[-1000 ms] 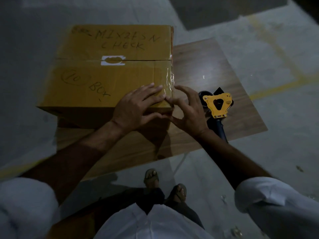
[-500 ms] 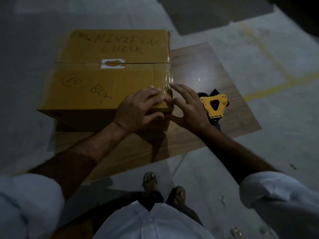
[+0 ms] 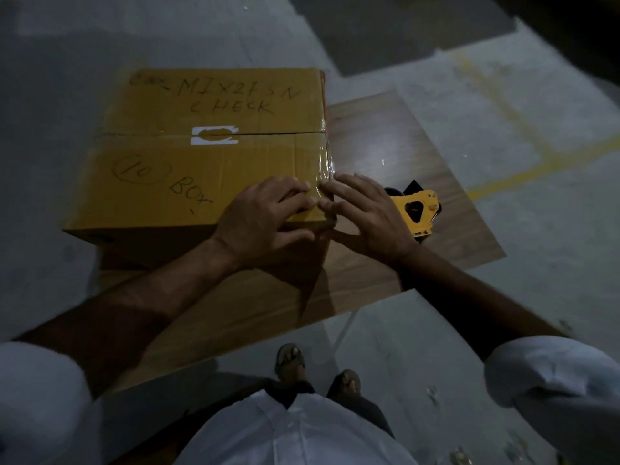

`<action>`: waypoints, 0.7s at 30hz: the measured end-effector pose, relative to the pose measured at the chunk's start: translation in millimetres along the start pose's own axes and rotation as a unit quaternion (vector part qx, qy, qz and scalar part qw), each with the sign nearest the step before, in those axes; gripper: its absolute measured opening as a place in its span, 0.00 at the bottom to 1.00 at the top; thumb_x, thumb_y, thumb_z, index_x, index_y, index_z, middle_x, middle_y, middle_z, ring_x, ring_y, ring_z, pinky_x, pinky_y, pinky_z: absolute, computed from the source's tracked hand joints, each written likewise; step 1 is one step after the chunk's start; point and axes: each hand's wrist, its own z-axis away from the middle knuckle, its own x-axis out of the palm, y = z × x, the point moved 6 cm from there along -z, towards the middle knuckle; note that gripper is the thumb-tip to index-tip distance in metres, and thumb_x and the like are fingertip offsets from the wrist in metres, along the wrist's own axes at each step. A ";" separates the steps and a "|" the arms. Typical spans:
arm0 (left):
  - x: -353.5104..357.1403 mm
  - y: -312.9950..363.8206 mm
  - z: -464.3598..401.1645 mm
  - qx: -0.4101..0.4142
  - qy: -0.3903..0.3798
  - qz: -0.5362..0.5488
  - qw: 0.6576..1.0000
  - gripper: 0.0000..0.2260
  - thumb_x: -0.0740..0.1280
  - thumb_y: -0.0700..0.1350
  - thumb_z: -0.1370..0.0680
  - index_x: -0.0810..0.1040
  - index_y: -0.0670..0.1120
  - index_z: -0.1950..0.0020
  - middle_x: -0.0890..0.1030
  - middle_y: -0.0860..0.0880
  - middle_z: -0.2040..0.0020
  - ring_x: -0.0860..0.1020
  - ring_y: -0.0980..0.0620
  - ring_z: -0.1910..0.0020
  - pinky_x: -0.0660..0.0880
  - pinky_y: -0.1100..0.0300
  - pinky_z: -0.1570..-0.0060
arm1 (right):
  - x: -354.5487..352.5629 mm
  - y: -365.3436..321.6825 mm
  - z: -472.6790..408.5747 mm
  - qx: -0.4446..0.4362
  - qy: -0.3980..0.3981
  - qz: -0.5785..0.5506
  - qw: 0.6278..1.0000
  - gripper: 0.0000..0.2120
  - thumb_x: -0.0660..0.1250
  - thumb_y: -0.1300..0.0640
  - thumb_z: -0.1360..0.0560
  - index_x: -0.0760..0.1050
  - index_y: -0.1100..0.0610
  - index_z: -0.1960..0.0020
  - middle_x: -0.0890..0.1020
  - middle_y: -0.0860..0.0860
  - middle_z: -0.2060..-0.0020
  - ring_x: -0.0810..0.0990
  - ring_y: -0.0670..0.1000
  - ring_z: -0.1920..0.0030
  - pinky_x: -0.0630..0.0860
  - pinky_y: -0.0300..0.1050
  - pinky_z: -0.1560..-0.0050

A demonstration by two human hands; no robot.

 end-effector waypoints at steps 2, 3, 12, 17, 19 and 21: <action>5.8 3.5 4.4 0.010 -0.023 -0.025 0.999 0.33 0.79 0.57 0.30 0.72 0.48 0.29 0.74 0.44 0.29 0.74 0.41 0.32 0.78 0.43 0.42 | 6.8 -1.8 6.7 0.020 -0.013 -0.001 1.000 0.31 0.72 0.43 0.22 0.66 0.54 0.25 0.71 0.58 0.24 0.66 0.59 0.22 0.59 0.59 0.20; 6.6 3.5 6.0 0.008 -0.032 -0.029 0.999 0.36 0.80 0.56 0.32 0.71 0.49 0.29 0.73 0.44 0.28 0.73 0.41 0.31 0.78 0.43 0.40 | 7.9 -3.0 8.8 0.028 -0.016 0.000 0.999 0.33 0.73 0.43 0.23 0.66 0.54 0.25 0.70 0.58 0.23 0.65 0.59 0.21 0.57 0.59 0.19; -2.4 1.4 -1.8 -0.022 -0.017 0.016 0.999 0.28 0.72 0.64 0.25 0.77 0.47 0.33 0.75 0.47 0.33 0.74 0.46 0.37 0.74 0.51 0.42 | -3.9 -3.8 -4.0 0.031 -0.006 -0.003 1.000 0.25 0.73 0.44 0.22 0.78 0.61 0.35 0.76 0.58 0.28 0.71 0.58 0.25 0.59 0.58 0.20; 4.5 9.8 -2.3 -0.039 -0.045 -0.034 0.998 0.38 0.82 0.57 0.35 0.72 0.46 0.30 0.74 0.44 0.34 0.73 0.43 0.38 0.75 0.47 0.40 | 7.2 -14.6 3.2 0.061 -0.023 -0.008 0.998 0.32 0.79 0.47 0.28 0.74 0.62 0.31 0.72 0.60 0.26 0.67 0.58 0.22 0.53 0.59 0.18; -1.1 8.1 -6.1 -0.044 -0.043 0.003 0.998 0.39 0.79 0.62 0.33 0.70 0.48 0.28 0.72 0.46 0.35 0.71 0.46 0.38 0.71 0.51 0.39 | 0.7 -10.3 -1.9 0.040 -0.030 -0.023 0.998 0.31 0.76 0.44 0.26 0.72 0.60 0.31 0.72 0.59 0.26 0.67 0.58 0.22 0.51 0.57 0.17; -4.9 5.3 -8.8 -0.041 -0.041 0.025 0.998 0.37 0.73 0.66 0.28 0.69 0.50 0.25 0.70 0.48 0.35 0.69 0.48 0.39 0.68 0.54 0.39 | -6.8 0.2 -11.0 0.015 -0.041 -0.042 0.998 0.28 0.72 0.42 0.24 0.72 0.58 0.31 0.73 0.58 0.26 0.68 0.56 0.23 0.49 0.51 0.17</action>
